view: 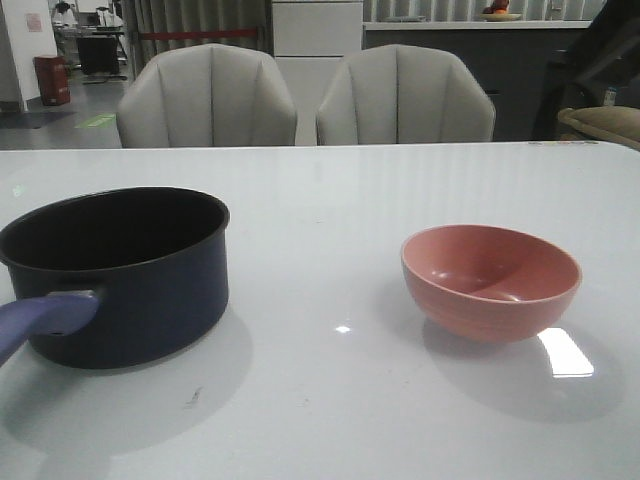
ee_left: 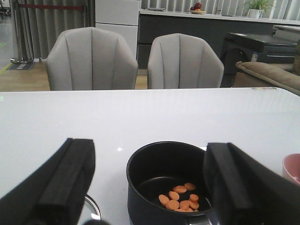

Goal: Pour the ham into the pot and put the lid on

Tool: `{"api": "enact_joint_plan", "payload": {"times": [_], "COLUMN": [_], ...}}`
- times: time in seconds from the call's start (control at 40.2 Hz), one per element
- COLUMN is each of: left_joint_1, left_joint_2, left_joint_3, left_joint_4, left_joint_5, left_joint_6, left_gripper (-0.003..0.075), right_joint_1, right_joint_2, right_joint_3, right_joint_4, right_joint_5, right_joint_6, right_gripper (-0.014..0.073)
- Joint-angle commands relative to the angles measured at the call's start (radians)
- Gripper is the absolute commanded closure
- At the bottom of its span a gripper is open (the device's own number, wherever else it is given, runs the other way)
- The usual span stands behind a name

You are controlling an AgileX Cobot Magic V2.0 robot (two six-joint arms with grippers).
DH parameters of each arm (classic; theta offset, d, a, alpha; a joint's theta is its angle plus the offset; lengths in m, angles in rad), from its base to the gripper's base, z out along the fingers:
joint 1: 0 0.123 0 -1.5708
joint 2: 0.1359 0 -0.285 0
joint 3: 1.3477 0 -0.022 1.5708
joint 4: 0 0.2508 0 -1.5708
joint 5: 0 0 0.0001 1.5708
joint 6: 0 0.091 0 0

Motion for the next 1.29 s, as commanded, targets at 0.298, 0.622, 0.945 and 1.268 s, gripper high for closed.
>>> {"api": "enact_joint_plan", "payload": {"times": [0.298, 0.622, 0.945, 1.268], "left_joint_1": [-0.008, -0.008, -0.008, -0.006], "left_joint_2": [0.008, 0.008, 0.008, 0.097], "left_joint_3": [-0.025, -0.025, -0.025, -0.103], "left_joint_4": [-0.009, -0.009, -0.009, 0.021], "left_joint_5": [-0.078, -0.078, -0.072, 0.019], "left_joint_6": [-0.001, -0.001, -0.001, -0.001], "left_gripper": [0.0211, 0.0211, 0.0211, 0.0171], "right_joint_1": [0.098, 0.098, 0.098, 0.098], "right_joint_2": [-0.513, -0.900, -0.932, -0.932], "right_joint_3": [0.347, 0.614, 0.637, 0.637], "right_joint_4": [0.013, 0.013, 0.014, 0.014], "right_joint_5": [-0.178, -0.272, -0.289, -0.291], "right_joint_6": [-0.053, -0.053, -0.053, -0.053], "right_gripper": [0.0150, 0.0150, 0.0447, 0.0444]}}
